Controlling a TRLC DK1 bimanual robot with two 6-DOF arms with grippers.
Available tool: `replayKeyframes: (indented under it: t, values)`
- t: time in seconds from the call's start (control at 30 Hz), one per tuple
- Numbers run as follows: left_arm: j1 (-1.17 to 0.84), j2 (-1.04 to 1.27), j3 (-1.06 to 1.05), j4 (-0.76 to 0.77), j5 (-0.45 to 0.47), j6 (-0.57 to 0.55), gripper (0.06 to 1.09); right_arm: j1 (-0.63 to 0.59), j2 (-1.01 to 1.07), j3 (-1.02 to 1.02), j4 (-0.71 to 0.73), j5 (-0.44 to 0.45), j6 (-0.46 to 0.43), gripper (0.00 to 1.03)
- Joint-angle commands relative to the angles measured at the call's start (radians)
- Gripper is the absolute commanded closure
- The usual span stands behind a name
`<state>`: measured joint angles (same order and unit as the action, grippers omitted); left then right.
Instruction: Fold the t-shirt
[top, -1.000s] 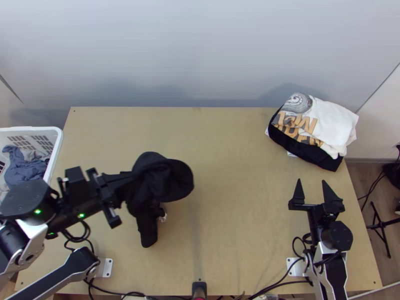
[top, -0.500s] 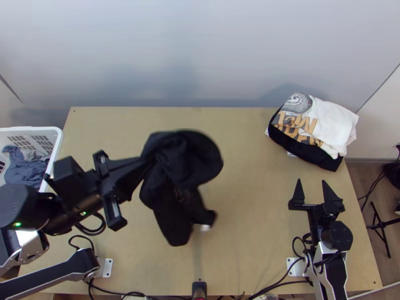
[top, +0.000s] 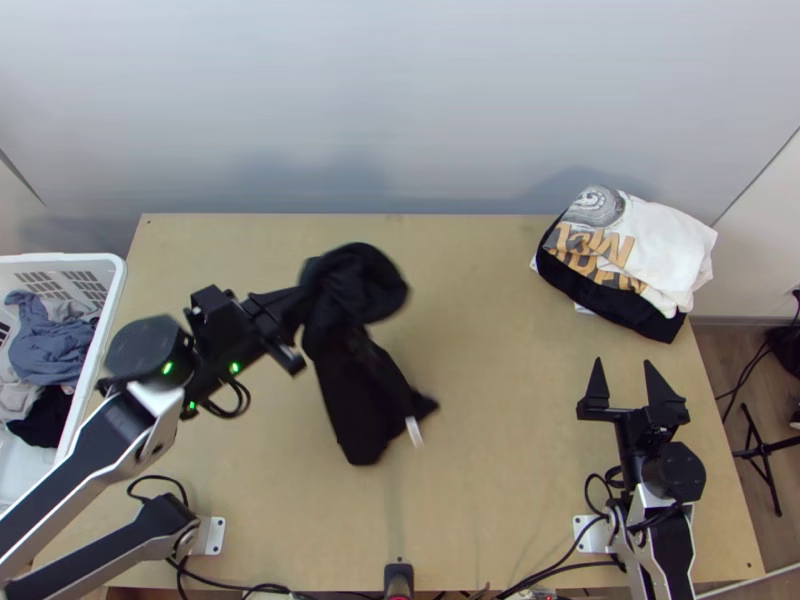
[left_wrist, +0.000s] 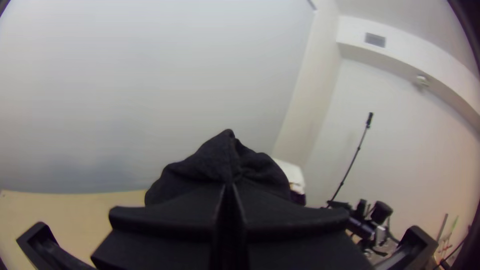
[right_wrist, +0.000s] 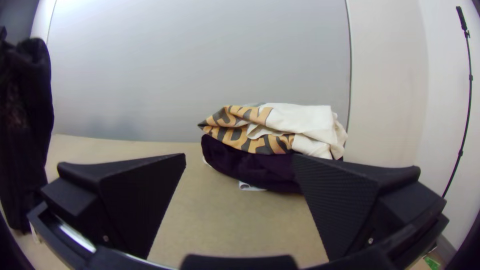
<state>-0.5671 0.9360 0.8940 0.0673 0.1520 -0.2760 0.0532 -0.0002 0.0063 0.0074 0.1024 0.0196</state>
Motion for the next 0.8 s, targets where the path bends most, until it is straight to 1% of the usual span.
replayKeyframes:
  t: [0.0,0.13,0.33,0.47,0.53,0.67,0.77]
  values:
    - [0.391,0.066,-0.181,0.006,0.149,0.009,1.05,0.000,0.000,0.000,0.000,0.000,0.000,0.04]
    - [0.572,0.113,-0.170,0.002,0.242,0.011,1.05,0.000,0.000,0.000,0.000,0.000,0.000,0.04]
    - [0.737,0.141,-0.176,-0.017,0.308,0.060,1.05,0.000,0.000,0.000,0.000,0.000,0.000,0.04]
    - [0.808,0.162,-0.185,-0.078,0.336,0.106,1.05,0.000,0.000,0.001,0.000,0.000,0.000,0.04]
    - [0.817,0.162,-0.205,-0.107,0.336,0.149,1.05,0.000,0.000,0.000,0.000,0.000,0.000,0.04]
    - [0.820,0.126,-0.259,-0.112,0.337,0.192,1.05,0.000,0.000,0.000,0.000,0.000,0.000,0.04]
    - [0.820,0.119,-0.280,-0.103,0.337,0.198,1.05,0.000,0.000,0.000,0.000,0.000,0.000,0.04]
